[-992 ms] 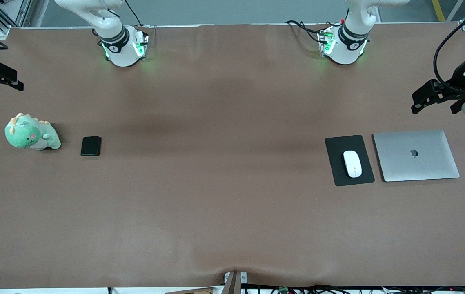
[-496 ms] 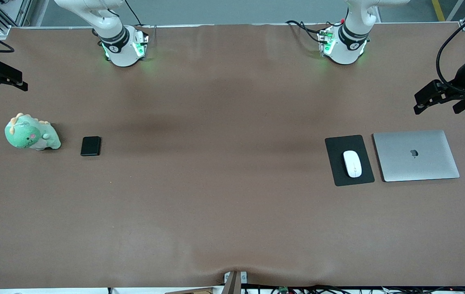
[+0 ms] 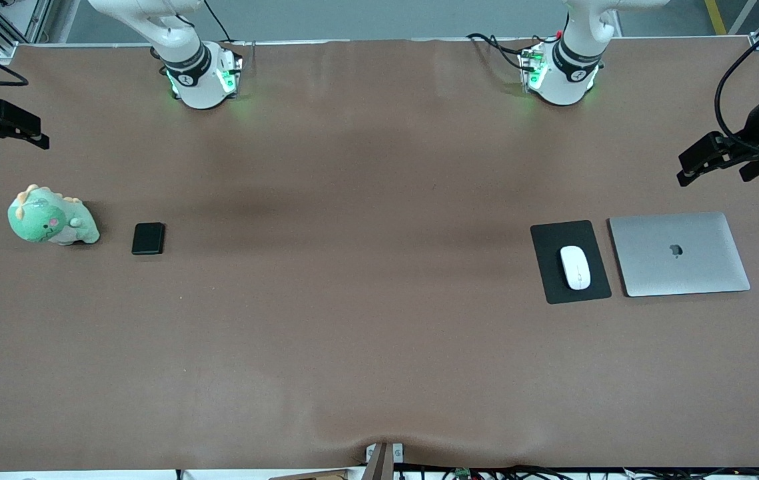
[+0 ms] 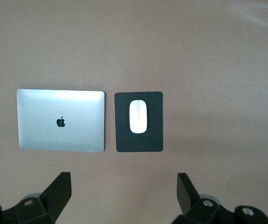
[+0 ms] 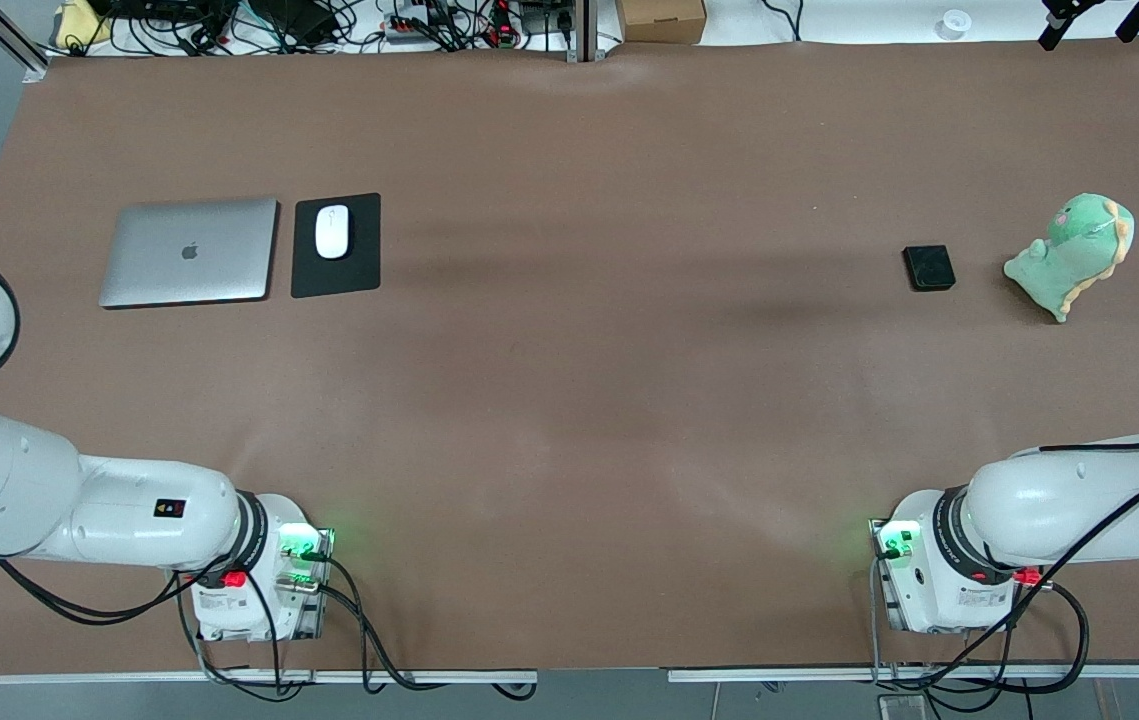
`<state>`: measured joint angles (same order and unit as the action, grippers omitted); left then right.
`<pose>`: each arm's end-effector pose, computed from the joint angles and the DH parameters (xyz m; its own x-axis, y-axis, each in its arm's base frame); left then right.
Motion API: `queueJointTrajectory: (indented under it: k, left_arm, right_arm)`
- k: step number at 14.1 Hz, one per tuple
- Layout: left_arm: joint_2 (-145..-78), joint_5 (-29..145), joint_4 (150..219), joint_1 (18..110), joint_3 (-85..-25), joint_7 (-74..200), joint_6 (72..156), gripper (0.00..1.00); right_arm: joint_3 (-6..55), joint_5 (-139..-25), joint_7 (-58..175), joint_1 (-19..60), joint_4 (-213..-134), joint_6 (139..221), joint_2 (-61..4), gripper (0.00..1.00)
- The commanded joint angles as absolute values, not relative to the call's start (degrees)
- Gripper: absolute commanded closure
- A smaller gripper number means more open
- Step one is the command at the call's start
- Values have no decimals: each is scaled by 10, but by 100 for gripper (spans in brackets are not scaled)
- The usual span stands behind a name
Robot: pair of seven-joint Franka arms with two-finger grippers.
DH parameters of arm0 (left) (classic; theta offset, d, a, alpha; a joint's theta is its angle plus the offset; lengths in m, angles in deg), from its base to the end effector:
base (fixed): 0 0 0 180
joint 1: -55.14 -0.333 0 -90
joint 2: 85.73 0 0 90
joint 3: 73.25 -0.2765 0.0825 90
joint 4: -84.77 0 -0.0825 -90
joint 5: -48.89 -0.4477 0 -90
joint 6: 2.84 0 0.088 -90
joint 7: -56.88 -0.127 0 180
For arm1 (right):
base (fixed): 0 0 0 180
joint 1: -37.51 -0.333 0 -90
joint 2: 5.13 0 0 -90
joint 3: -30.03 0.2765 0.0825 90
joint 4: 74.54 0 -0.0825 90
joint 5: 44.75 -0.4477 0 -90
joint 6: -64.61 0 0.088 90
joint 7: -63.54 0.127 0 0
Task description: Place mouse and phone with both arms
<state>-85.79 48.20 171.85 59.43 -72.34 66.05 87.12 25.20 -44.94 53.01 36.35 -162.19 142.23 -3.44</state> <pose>0.6175 -0.0547 0.5916 0.9963 0.0693 0.0505 0.0696 -0.9976 -0.0040 0.5826 -0.0375 0.5872 0.9825 0.1212 -0.1416 0.1178 -0.9925 -0.0322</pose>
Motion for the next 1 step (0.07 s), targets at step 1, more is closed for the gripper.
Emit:
queueJointTrajectory:
  k: [1]
  left_arm:
    - [-856, 485, 1709, 593, -723, 670, 858, 0]
  right_arm:
    - [248, -443, 534, 357, -1637, 1428, -19, 0]
